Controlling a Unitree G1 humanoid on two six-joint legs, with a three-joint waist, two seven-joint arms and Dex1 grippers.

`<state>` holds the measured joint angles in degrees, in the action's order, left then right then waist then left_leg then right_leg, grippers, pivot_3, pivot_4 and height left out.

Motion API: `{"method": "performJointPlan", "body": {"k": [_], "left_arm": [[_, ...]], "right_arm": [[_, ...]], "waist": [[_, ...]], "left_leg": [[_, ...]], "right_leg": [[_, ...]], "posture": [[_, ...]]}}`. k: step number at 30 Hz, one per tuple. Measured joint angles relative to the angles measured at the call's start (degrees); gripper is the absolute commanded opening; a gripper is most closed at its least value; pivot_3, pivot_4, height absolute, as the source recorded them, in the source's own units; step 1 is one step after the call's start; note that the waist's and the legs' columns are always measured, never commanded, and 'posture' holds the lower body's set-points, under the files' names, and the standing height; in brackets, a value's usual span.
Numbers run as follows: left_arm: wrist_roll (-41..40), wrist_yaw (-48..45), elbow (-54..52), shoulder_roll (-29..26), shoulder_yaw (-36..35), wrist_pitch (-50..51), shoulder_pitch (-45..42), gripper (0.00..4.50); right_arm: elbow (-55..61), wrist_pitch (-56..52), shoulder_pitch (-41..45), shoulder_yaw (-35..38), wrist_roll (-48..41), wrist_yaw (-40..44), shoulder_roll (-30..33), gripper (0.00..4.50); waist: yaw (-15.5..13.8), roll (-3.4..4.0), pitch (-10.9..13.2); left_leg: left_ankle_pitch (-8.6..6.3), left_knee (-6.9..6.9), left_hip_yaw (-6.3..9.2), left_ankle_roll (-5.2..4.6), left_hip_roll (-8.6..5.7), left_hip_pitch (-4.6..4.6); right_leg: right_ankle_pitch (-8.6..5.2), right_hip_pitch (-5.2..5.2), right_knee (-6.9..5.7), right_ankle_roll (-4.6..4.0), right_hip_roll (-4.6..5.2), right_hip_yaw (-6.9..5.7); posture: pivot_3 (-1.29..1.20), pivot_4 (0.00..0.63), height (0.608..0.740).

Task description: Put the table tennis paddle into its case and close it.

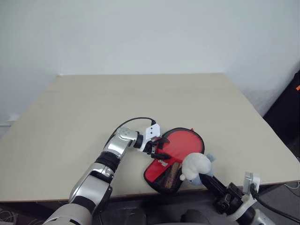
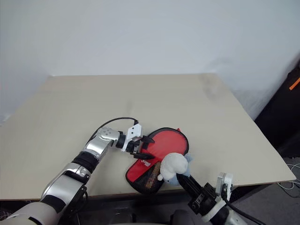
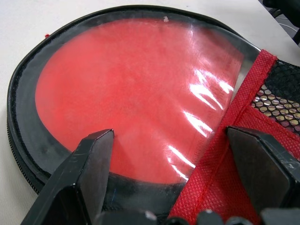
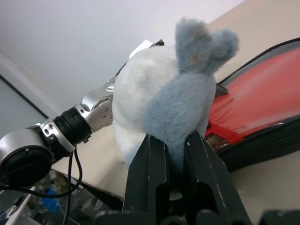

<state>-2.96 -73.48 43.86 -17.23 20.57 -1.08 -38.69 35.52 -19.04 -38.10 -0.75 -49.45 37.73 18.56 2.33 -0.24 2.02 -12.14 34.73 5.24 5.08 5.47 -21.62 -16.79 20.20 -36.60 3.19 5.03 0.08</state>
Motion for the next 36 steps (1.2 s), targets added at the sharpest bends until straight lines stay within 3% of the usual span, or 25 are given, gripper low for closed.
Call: {"method": "performJointPlan", "body": {"k": [23,31,36], "left_arm": [[-2.3,0.9,-1.0,2.4,-5.6,9.9,-0.4,4.05],[-2.2,2.7,-3.0,7.0,-5.7,11.1,-0.1,4.05],[-0.7,3.0,-3.8,9.6,-3.5,9.6,-0.8,4.05]], "right_arm": [[-5.9,-3.5,12.7,7.6,-2.1,-14.7,-4.0,0.01],[-7.0,-3.5,12.4,8.5,-1.0,-12.4,-3.1,0.01],[-5.1,-3.6,7.3,8.5,-1.2,-8.2,-1.7,0.01]], "waist": [[0.3,0.06,0.3],[-0.8,-0.03,0.5],[-1.5,-0.02,0.4]], "left_leg": [[0.04,-0.33,-0.03,-0.06,-0.34,-0.09],[0.19,-0.38,-0.02,-0.32,-0.76,-0.28],[0.29,-0.37,0.03,-0.50,-0.83,-0.99]], "right_leg": [[0.02,0.38,-0.04,0.04,-0.06,0.28],[-0.12,0.51,0.01,0.27,-0.04,0.79],[-0.12,1.06,-0.02,0.41,-0.06,0.83]], "posture": [[0.00,0.000,0.740],[0.00,0.000,0.740],[0.00,0.000,0.740]]}}
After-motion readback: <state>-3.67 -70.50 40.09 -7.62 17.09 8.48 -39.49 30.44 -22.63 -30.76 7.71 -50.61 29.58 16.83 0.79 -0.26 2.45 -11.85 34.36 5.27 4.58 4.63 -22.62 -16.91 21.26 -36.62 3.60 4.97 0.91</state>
